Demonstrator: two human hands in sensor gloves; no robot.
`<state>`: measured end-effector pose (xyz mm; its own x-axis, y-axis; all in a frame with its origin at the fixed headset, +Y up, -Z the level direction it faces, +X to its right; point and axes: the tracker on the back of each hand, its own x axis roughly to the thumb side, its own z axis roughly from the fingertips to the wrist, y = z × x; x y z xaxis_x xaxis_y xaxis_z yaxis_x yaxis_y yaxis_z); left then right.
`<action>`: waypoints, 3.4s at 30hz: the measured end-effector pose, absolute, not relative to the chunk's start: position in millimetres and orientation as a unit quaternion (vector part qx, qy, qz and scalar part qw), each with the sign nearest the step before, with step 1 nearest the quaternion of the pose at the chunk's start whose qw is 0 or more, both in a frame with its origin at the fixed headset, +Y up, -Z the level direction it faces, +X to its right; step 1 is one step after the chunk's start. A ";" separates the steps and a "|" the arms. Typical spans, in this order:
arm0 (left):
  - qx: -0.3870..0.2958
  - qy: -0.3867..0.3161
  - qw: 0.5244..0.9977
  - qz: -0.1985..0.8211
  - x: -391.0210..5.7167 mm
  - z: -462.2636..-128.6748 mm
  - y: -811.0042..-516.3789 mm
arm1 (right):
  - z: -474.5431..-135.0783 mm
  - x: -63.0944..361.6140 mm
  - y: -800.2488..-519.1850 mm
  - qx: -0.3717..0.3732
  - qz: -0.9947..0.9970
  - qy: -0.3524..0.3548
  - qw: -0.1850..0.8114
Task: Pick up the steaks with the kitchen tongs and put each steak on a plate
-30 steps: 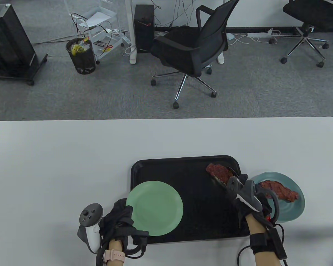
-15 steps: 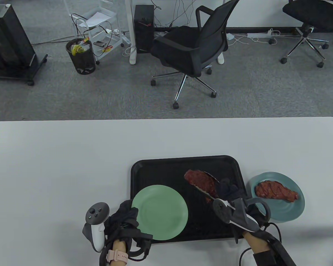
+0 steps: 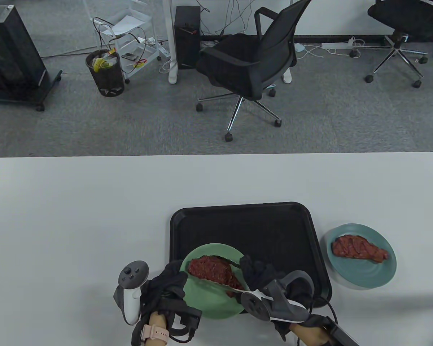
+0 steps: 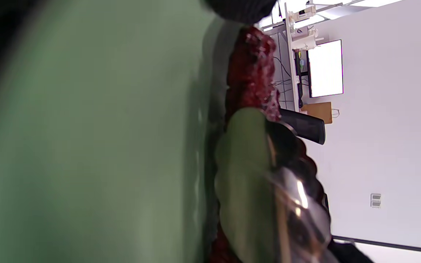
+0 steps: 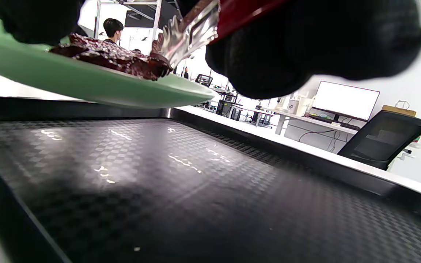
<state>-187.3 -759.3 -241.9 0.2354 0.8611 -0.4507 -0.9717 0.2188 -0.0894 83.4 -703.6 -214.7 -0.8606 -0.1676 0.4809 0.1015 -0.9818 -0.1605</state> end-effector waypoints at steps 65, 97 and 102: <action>-0.082 0.408 0.878 0.237 -309.4 -258.9 -758.3 | -224.5 191.9 -738.5 -0.059 -0.998 0.000 -0.007; 0.035 0.112 0.863 0.491 -152.6 -254.5 -733.7 | -228.5 196.3 -741.4 -0.039 -0.999 -0.005 -0.014; 0.029 0.122 0.864 0.487 -160.6 -254.9 -746.2 | -232.9 194.4 -748.7 -0.034 -0.999 -0.011 0.003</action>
